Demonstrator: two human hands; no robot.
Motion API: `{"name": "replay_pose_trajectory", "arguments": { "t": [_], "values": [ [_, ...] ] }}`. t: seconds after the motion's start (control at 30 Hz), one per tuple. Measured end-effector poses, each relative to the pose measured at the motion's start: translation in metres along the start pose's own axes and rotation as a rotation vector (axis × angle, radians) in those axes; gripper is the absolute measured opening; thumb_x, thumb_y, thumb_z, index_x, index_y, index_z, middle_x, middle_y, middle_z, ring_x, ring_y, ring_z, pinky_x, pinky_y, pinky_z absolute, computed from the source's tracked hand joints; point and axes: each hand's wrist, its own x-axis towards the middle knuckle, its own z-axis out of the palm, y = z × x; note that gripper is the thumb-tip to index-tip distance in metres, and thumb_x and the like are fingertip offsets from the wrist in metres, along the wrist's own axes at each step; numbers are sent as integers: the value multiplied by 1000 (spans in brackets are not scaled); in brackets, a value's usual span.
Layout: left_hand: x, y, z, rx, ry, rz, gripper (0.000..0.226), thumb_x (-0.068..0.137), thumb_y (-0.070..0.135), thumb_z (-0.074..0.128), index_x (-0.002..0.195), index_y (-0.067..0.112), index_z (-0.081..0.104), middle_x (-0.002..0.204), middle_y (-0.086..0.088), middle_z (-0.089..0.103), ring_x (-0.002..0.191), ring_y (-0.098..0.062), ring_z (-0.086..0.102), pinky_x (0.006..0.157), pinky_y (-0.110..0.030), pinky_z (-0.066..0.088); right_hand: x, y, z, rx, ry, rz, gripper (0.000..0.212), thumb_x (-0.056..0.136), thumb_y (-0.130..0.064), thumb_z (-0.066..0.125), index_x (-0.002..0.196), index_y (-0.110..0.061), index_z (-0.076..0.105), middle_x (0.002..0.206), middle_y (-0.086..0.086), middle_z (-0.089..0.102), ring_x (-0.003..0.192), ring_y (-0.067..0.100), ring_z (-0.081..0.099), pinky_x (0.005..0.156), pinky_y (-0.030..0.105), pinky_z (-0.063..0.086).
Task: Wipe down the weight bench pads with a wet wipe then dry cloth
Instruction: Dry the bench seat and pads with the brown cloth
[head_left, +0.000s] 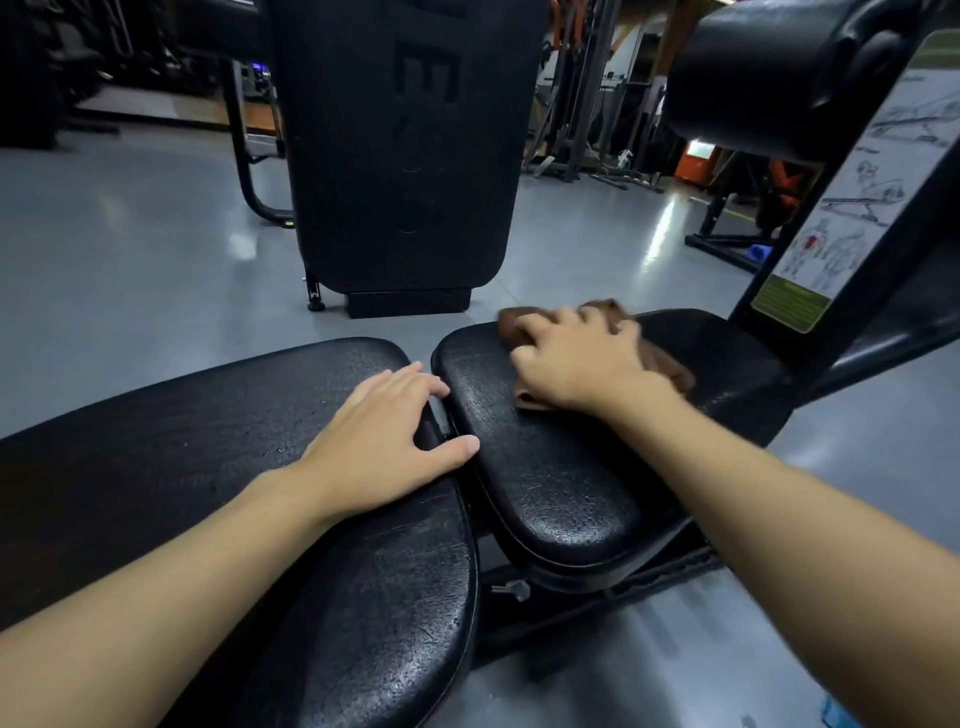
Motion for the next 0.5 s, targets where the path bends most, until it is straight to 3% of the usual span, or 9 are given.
{"name": "replay_pose_trajectory", "arguments": {
  "t": [0.07, 0.1, 0.17, 0.23, 0.3, 0.4, 0.5],
  "values": [
    [0, 0, 0, -27, -3, -57, 70, 80, 65, 60, 132, 24, 39, 146, 7, 40, 140, -17, 30, 106, -28, 28, -7, -34, 8, 21, -4, -158, 50, 88, -45, 31, 137, -41, 43, 151, 3, 38, 141, 33, 26, 108, 68, 14],
    [0, -1, 0, -36, 7, -68, 71, 76, 66, 61, 127, 24, 35, 141, 8, 40, 132, -19, 38, 96, -29, 34, -10, -44, 11, 38, -8, -227, 50, 89, -45, 31, 138, -42, 42, 152, 1, 37, 142, 31, 24, 108, 68, 13],
    [0, -3, 0, -60, 27, -46, 72, 71, 69, 61, 117, 26, 27, 139, 10, 31, 119, -19, 44, 85, -30, 35, -10, -44, 12, 90, 10, -305, 50, 91, -45, 30, 139, -45, 41, 153, -3, 38, 143, 27, 25, 108, 65, 15],
    [-1, -4, 0, -82, 17, -31, 72, 72, 71, 61, 117, 28, 24, 145, 13, 23, 126, -17, 41, 91, -31, 36, 1, -29, 10, 130, 28, -319, 49, 92, -45, 30, 140, -46, 42, 151, -6, 41, 141, 23, 30, 109, 60, 19],
    [-1, -7, 2, -79, 9, -32, 76, 73, 73, 60, 123, 28, 25, 150, 16, 19, 134, -15, 35, 99, -31, 34, 22, -9, 5, 124, 16, -242, 50, 91, -46, 29, 139, -48, 43, 149, -3, 46, 137, 25, 36, 108, 57, 23],
    [1, -8, 3, -68, 8, -34, 81, 72, 74, 58, 131, 30, 24, 147, 21, 21, 134, -13, 34, 97, -30, 33, 53, 16, -5, 154, -70, -22, 48, 93, -50, 29, 136, -44, 48, 144, 3, 52, 131, 30, 45, 106, 54, 25],
    [2, -8, 3, -72, 9, -42, 84, 73, 73, 60, 137, 32, 23, 144, 21, 29, 134, -12, 33, 97, -29, 31, 58, 19, -3, 120, -57, 18, 48, 93, -49, 27, 133, -38, 51, 140, 6, 54, 128, 32, 46, 103, 53, 25]
  ]
}}
